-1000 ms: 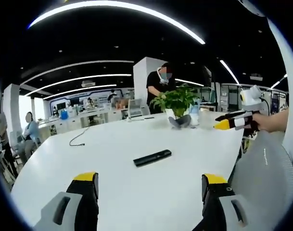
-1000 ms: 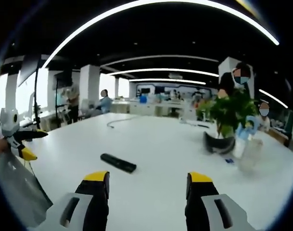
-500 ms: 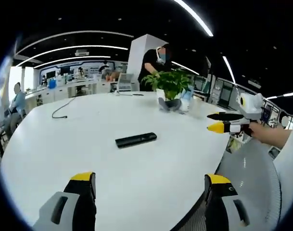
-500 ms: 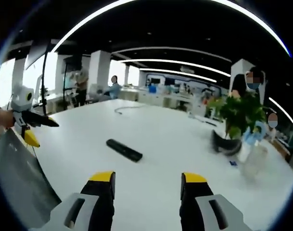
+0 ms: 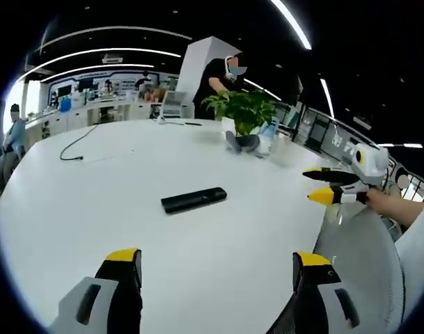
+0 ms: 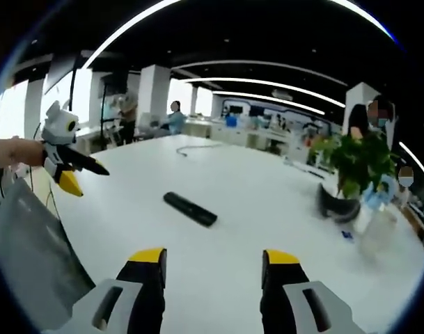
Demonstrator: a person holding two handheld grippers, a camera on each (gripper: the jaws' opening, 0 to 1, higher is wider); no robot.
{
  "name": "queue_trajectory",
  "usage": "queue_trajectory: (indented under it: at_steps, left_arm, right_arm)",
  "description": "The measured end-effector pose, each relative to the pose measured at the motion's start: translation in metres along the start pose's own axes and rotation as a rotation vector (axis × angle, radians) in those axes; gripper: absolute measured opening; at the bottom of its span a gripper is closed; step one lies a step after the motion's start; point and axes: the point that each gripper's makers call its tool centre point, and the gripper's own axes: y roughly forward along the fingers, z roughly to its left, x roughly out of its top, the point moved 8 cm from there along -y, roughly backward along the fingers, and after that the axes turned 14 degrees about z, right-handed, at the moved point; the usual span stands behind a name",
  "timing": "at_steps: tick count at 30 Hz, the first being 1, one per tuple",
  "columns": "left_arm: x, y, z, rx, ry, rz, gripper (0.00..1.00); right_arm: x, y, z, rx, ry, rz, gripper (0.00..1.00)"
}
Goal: Press the specified remote control buttons in sequence, fully releasing each button before pressing the next.
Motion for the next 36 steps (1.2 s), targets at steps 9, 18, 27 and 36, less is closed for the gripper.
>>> queue_trajectory:
  at_steps: [9,18,27,36]
  left_arm:
    - [0.037,0.007,0.010,-0.115,-0.069,-0.026,1.00]
    - [0.061,0.035,0.028,-0.107,0.035,0.052,1.00]
    - [0.063,0.070,0.059,-0.063,0.178,0.204,1.00]
    - [0.076,0.091,0.074,-0.098,0.278,0.214,0.91]
  right_arm:
    - [0.001,-0.003,-0.004,0.008,0.053,-0.030,0.53]
    - [0.000,-0.001,-0.002,0.012,0.037,-0.013,0.51]
    - [0.000,-0.002,-0.004,0.016,0.062,-0.029,0.50]
    - [0.000,-0.001,-0.003,0.016,0.038,-0.018,0.48]
